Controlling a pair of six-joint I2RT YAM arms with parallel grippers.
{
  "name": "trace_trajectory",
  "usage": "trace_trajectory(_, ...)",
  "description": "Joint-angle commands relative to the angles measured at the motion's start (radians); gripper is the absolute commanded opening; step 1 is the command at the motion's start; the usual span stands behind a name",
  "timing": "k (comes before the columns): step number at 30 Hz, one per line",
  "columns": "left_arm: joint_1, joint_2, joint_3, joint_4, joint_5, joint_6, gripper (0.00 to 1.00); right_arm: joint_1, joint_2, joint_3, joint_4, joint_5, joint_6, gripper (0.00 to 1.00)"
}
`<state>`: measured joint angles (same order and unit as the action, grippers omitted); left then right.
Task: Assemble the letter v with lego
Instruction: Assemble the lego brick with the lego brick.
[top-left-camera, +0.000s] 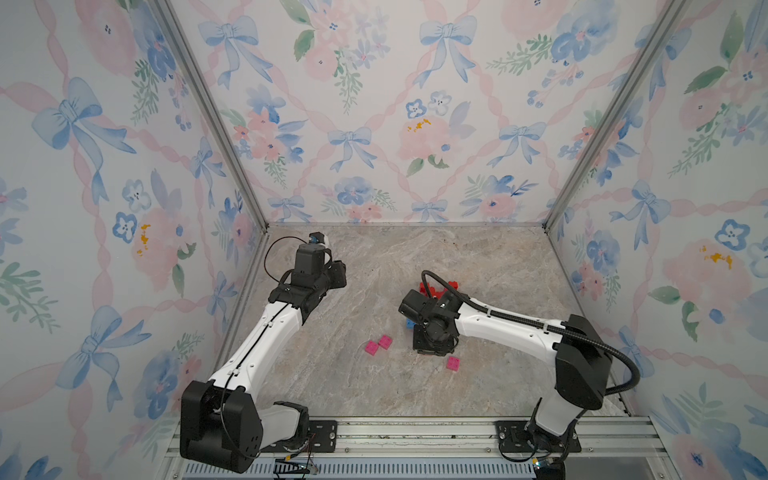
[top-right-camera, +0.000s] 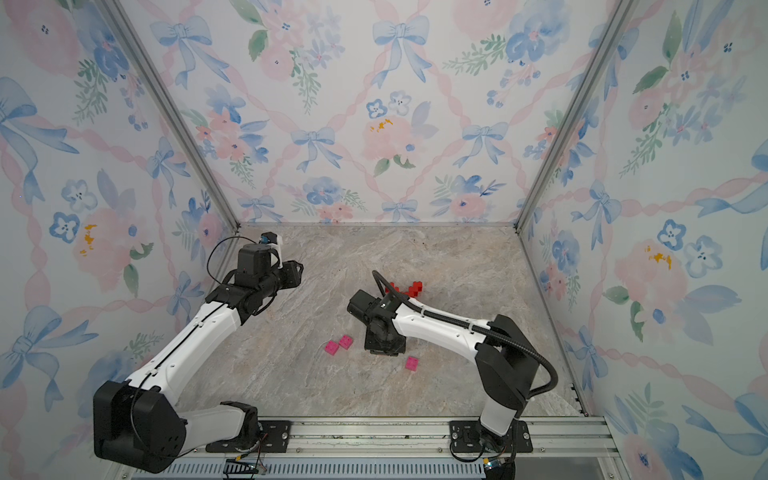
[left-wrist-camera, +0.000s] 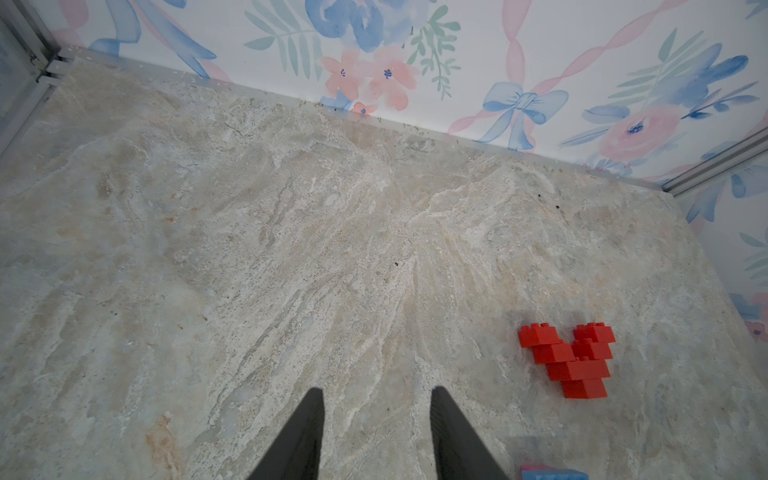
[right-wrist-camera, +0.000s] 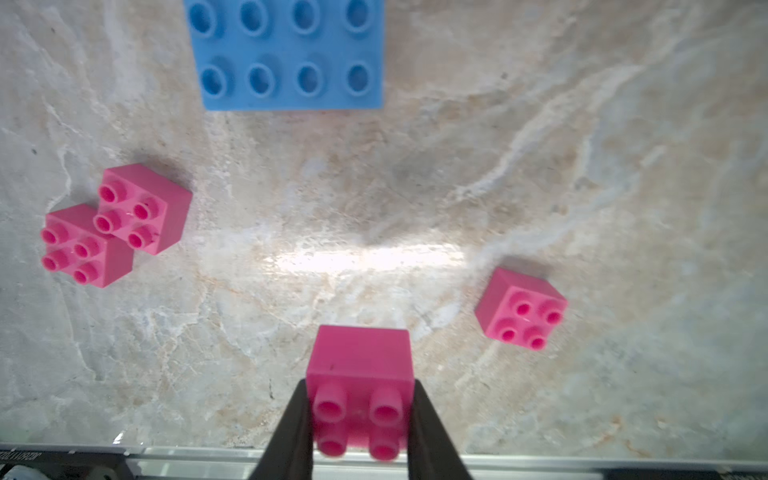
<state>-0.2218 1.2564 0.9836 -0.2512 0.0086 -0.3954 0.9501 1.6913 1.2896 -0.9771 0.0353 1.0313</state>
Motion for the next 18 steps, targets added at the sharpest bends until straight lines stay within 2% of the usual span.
trace_trajectory(1,-0.027,0.02,-0.016,0.028,-0.007,0.03,0.46,-0.047,-0.031,-0.082,-0.071,0.037,0.038,0.0)
trace_trajectory(9,-0.058,0.039,-0.056,0.047,-0.025,0.041,0.46,-0.126,-0.196,-0.261,-0.021,0.052,0.088,0.0)
trace_trajectory(18,-0.058,0.052,-0.057,0.051,-0.022,0.041,0.45,-0.133,-0.202,-0.313,0.043,0.023,0.123,0.0)
